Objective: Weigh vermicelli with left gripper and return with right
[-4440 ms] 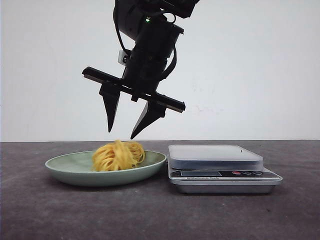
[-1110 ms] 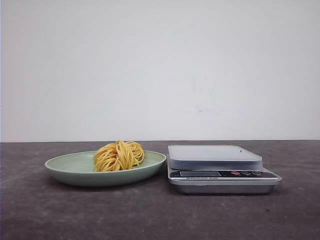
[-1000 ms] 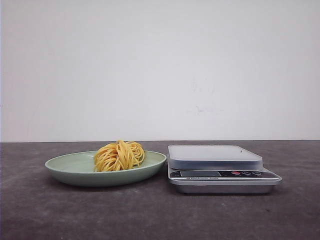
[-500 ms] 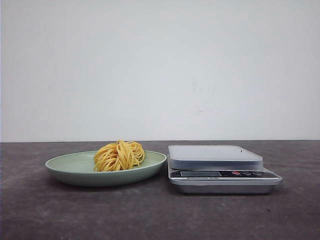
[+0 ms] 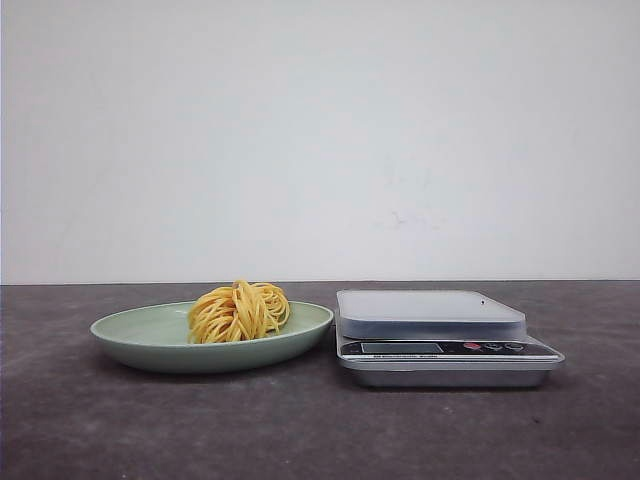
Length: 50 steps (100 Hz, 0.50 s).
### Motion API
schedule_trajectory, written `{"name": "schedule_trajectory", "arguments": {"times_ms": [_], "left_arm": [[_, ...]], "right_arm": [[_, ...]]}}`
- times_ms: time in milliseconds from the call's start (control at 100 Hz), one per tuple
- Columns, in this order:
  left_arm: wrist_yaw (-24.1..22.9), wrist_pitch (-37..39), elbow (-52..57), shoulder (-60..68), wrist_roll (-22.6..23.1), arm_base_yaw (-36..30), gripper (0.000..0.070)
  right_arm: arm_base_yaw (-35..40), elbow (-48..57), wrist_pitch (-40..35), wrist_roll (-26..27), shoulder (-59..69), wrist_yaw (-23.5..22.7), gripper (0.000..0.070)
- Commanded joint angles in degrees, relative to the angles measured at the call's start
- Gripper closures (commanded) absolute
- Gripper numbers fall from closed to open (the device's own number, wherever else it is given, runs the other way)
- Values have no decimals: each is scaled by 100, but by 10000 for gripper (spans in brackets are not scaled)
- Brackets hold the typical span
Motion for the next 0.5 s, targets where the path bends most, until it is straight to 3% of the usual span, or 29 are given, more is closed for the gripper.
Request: {"name": "schedule_trajectory", "arguments": {"times_ms": [0,490], "left_arm": [[83,98,-87,-11,94,50,689],[282,-24,-146,-11,127,94,689]], "right_arm": [[68,33,50,61,9,4,696],[68,33,50,61,7,4,696]]}}
